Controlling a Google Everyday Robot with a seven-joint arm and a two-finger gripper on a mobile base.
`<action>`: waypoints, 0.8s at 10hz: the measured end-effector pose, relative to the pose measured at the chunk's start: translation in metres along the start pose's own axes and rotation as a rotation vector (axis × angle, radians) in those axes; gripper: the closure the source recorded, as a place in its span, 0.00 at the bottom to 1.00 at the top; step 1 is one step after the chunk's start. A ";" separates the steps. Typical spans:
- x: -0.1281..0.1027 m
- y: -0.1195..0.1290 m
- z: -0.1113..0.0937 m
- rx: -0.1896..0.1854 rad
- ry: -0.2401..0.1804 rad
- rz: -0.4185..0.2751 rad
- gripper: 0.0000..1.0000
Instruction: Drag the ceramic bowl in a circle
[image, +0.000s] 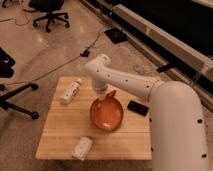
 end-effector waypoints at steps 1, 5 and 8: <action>0.003 -0.002 0.001 -0.009 0.006 0.009 1.00; 0.040 -0.011 0.011 -0.037 0.046 0.099 1.00; 0.042 -0.027 0.021 -0.036 0.060 0.097 1.00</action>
